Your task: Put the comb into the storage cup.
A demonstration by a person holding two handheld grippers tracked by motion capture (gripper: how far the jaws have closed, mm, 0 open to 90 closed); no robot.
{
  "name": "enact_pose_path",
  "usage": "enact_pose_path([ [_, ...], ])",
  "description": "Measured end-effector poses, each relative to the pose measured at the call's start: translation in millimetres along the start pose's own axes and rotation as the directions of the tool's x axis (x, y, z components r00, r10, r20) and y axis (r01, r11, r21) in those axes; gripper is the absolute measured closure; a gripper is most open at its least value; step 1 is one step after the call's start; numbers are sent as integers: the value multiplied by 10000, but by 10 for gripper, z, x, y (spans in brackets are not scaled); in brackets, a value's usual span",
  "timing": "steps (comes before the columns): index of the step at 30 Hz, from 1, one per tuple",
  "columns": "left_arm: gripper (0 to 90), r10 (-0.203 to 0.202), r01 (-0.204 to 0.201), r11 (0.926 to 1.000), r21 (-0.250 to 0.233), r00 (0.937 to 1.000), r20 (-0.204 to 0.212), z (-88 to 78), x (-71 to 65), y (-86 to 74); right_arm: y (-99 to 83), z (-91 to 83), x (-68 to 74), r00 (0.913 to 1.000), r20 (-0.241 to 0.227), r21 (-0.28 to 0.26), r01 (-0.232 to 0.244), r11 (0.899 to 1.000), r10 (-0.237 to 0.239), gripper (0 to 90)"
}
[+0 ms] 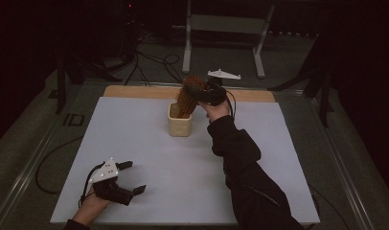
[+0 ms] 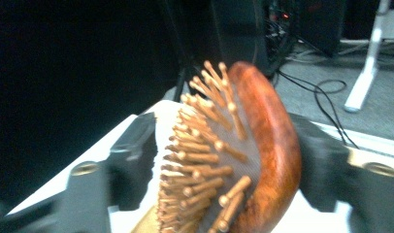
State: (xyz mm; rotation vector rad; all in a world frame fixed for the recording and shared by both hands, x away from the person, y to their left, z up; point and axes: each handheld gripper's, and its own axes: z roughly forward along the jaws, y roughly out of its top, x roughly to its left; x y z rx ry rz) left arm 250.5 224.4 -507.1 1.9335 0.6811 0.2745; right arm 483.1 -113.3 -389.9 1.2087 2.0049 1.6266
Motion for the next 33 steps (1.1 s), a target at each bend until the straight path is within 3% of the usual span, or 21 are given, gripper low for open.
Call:
enact_pose_path([
  [2,0,-9,9,10000,-14,10000,15,-1,0,0,32,-30,5,9995,219,-55,229,9997,-227,128],
  [4,0,4,-4,10000,-3,10000,17,1,-1,0,56,-59,0,9990,179,7,414,9991,-414,101],
  [12,0,9,-9,10000,14,10000,36,6,-6,3,69,-111,-32,9976,352,150,599,9981,-604,99],
  [20,0,6,-6,10000,3,10000,24,2,-11,4,48,-140,-74,9946,171,289,1015,9944,-1020,99],
  [25,0,2,-2,10000,24,10000,-29,-11,-11,-3,51,-172,-72,9856,113,543,1679,9843,-1687,99],
  [33,0,-5,5,10000,68,10000,-24,1,-24,-5,38,-244,-94,9802,5,713,1973,9777,-1979,99],
])
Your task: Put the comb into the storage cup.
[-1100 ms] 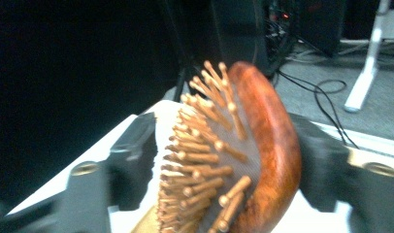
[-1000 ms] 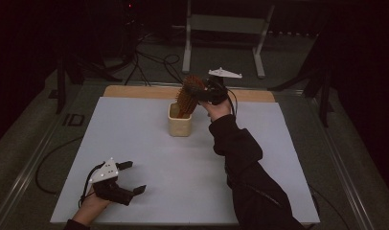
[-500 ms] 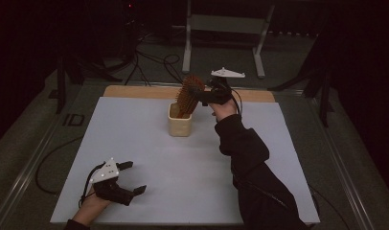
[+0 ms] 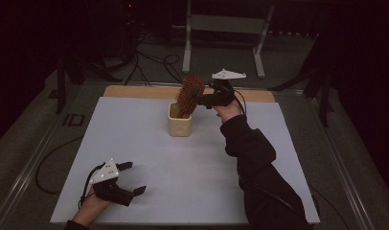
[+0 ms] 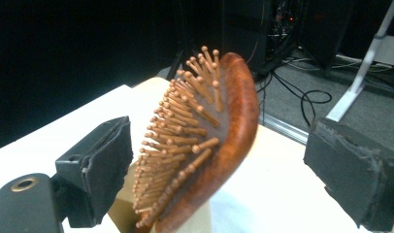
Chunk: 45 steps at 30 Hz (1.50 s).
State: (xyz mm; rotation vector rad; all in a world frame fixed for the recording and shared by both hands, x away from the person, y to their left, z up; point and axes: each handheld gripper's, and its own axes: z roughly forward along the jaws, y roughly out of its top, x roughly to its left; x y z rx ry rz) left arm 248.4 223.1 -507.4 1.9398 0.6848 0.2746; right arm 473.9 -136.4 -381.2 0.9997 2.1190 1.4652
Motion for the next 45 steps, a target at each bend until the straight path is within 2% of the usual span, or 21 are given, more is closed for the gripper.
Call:
enact_pose_path([
  [10,0,-1,1,10000,15,10000,20,-4,3,-5,-131,-128,-57,9999,25,192,103,9998,-104,99],
  [17,0,4,-4,10000,8,10000,10,-9,-4,0,-319,-213,-94,10000,-8,395,-12,9992,12,99],
  [22,0,45,-45,10000,4,10000,-38,-17,-2,1,-557,-293,-103,9992,-333,583,-189,9981,209,99],
  [30,0,78,-78,10000,17,10000,-28,-14,-8,4,-898,-424,-114,9985,-462,1054,-246,9941,296,100],
  [36,0,83,-83,10000,19,10000,-27,-15,-7,5,-1097,-538,-95,9968,-764,1298,-153,9914,253,100],
  [45,0,63,-63,10000,-3,10000,-40,-25,-2,3,-1272,-738,-11,9941,-1016,1457,530,9879,-384,100],
])
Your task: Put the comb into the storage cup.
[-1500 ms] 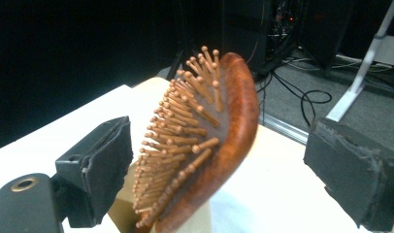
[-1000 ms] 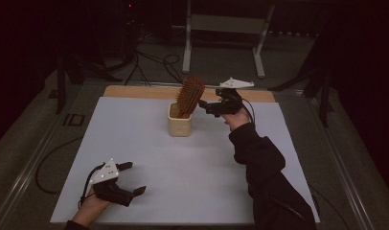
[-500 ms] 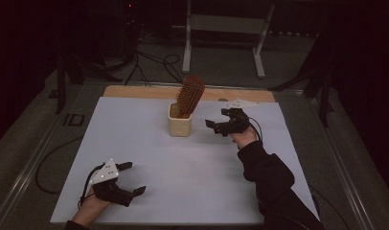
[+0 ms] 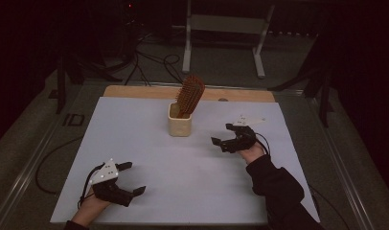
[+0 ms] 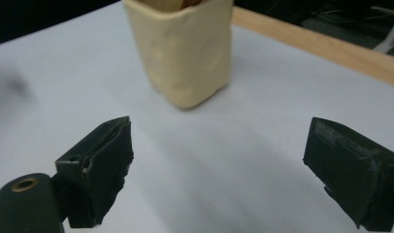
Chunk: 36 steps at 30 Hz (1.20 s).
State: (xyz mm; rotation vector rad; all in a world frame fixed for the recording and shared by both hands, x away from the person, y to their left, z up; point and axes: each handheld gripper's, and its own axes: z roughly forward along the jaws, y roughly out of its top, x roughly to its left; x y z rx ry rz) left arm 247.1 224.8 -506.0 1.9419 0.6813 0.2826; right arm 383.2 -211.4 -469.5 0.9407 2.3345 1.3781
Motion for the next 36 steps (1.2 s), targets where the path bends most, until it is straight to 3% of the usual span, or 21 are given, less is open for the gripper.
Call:
enact_pose_path([
  [10,0,14,-14,10000,-24,10000,14,-5,-5,4,-274,-180,112,9990,-135,157,438,9989,-436,99],
  [18,0,42,-42,10000,0,10000,-15,-6,-7,7,-501,-378,154,9996,-213,-114,181,9998,-183,93],
  [29,0,75,-75,10000,-12,10000,-13,-10,-11,8,-785,-721,205,9992,400,-505,-80,9987,100,94],
  [36,0,93,-93,10000,6,10000,-3,-9,-15,4,-979,-906,222,9973,662,-385,-290,9988,315,94],
])
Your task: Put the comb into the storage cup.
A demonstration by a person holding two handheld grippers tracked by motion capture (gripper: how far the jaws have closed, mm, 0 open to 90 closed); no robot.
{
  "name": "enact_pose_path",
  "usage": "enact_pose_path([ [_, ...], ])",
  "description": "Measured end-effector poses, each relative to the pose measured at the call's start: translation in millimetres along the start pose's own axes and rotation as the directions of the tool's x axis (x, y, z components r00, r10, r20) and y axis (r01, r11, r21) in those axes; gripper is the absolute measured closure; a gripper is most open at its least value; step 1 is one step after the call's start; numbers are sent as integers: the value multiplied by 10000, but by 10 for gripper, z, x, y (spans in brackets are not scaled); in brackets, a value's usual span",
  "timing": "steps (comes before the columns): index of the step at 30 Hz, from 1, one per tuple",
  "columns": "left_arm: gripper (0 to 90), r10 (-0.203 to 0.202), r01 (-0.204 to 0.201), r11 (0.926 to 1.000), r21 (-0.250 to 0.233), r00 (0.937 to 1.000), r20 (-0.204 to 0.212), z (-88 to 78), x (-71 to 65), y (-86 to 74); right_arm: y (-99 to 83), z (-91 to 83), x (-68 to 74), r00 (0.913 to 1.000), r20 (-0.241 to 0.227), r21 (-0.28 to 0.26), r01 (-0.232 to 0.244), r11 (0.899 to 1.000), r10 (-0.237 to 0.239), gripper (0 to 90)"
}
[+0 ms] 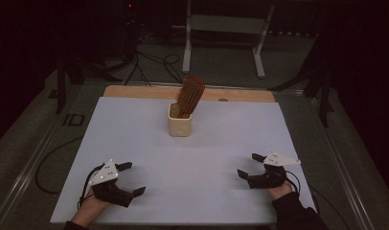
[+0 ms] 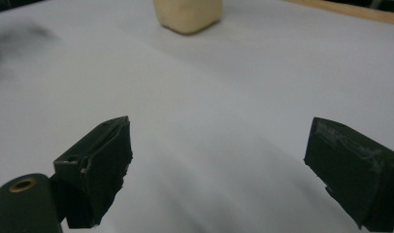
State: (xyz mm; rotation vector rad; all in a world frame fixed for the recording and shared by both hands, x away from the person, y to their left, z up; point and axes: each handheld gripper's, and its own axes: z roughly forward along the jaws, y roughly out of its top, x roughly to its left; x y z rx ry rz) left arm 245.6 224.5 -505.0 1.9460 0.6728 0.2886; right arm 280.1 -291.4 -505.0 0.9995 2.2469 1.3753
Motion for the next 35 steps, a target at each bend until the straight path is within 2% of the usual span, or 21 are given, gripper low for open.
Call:
enact_pose_path([
  [1,0,0,0,10000,0,10000,0,0,0,0,0,0,0,10000,0,0,0,10000,0,94],
  [2,0,-16,16,10000,-5,10000,5,0,1,-1,-41,-54,-12,9995,9,-80,-317,9995,317,94],
  [3,0,-12,12,10000,-10,10000,5,-1,1,-2,-63,-78,-13,9990,-26,-171,-437,9989,437,94],
  [5,0,2,-2,10000,-2,10000,-3,-3,1,-3,-86,-96,-11,9988,-25,-182,-481,9987,481,94],
  [7,0,-6,6,10000,-19,10000,-21,-4,3,-2,-145,-123,-9,9996,241,-28,-158,9999,159,94],
  [9,0,15,-15,10000,-19,10000,-21,-3,1,-1,-157,-122,-28,9993,371,-64,-98,9999,100,94],
  [17,0,12,-11,10000,65,10000,-7,13,-2,-12,-141,-64,-31,9995,330,-177,31,9998,-25,94],
  [20,0,93,-93,9999,128,10000,-24,12,-10,-20,-132,-38,-7,9991,306,-51,282,9996,-280,94],
  [35,0,156,-154,9998,161,9998,-113,-24,-21,-29,-116,-37,5,9994,240,-132,264,9996,-261,94],
])
